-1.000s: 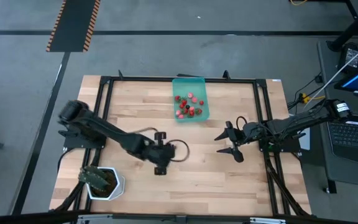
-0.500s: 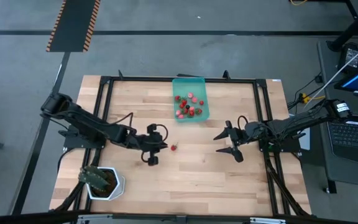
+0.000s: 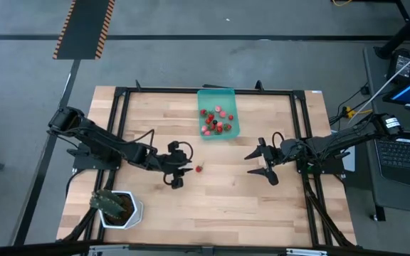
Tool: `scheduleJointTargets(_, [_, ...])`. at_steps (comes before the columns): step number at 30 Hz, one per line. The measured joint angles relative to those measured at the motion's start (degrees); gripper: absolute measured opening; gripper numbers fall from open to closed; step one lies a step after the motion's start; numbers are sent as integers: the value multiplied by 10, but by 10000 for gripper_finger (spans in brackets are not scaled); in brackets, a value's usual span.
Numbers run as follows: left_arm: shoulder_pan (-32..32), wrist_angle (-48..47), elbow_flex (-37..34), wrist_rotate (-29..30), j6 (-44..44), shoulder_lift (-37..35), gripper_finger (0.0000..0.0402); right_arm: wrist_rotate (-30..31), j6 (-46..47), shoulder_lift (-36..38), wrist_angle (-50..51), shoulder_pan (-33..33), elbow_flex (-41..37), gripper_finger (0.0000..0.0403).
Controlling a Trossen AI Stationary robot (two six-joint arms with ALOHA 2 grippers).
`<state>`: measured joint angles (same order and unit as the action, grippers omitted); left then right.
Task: Pick and placing Produce into tupperware
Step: Put the red strawberry into the blue bin
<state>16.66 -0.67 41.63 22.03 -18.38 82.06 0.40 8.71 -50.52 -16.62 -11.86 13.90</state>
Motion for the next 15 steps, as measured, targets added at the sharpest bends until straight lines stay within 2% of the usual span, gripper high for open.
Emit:
scheduleJointTargets(7, [-26,1,0,-17,-82,6,193,0,0,0,-5,0,0,275])
scheduleJointTargets(15, [-42,8,13,-38,-97,66,199,0,0,0,-4,0,0,275])
